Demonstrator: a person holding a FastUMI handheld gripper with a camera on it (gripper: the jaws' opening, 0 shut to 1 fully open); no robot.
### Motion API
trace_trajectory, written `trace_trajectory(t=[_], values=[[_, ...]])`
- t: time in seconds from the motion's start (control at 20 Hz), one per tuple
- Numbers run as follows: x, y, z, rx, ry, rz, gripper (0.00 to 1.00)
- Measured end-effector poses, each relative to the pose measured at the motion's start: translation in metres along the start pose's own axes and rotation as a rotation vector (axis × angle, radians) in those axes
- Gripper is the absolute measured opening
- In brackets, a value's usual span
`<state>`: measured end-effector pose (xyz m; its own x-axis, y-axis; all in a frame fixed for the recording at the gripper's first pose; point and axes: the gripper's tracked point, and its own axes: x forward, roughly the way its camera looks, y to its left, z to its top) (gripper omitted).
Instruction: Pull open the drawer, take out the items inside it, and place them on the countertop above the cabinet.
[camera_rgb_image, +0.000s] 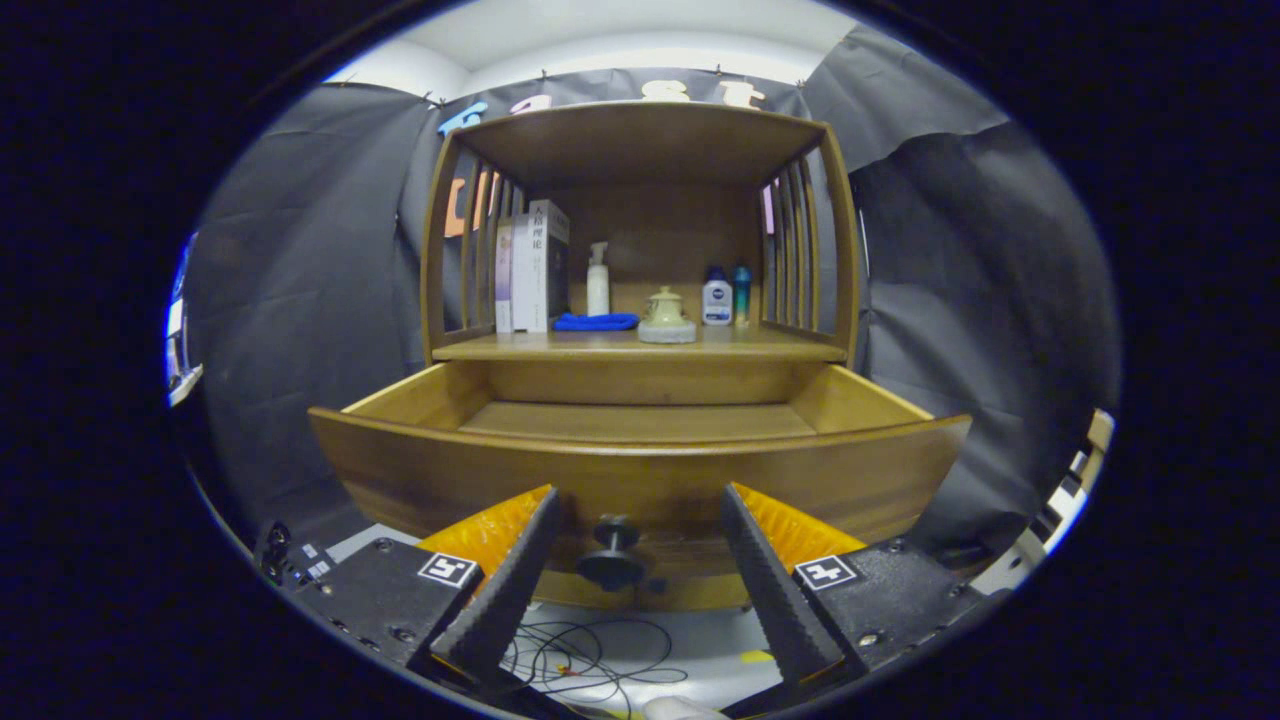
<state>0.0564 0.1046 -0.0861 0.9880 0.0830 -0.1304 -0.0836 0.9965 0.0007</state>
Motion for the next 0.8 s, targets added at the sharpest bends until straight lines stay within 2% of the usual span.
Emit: trace_trajectory(t=[0.25, 0.45, 0.8], values=[[0.019, 0.011, -0.011, 0.002, 0.015, -0.006, 1.00], [0.023, 0.011, -0.015, -0.045, -0.001, -0.056, 1.00], [0.027, 0.011, -0.011, -0.036, -0.012, -0.050, 1.00]])
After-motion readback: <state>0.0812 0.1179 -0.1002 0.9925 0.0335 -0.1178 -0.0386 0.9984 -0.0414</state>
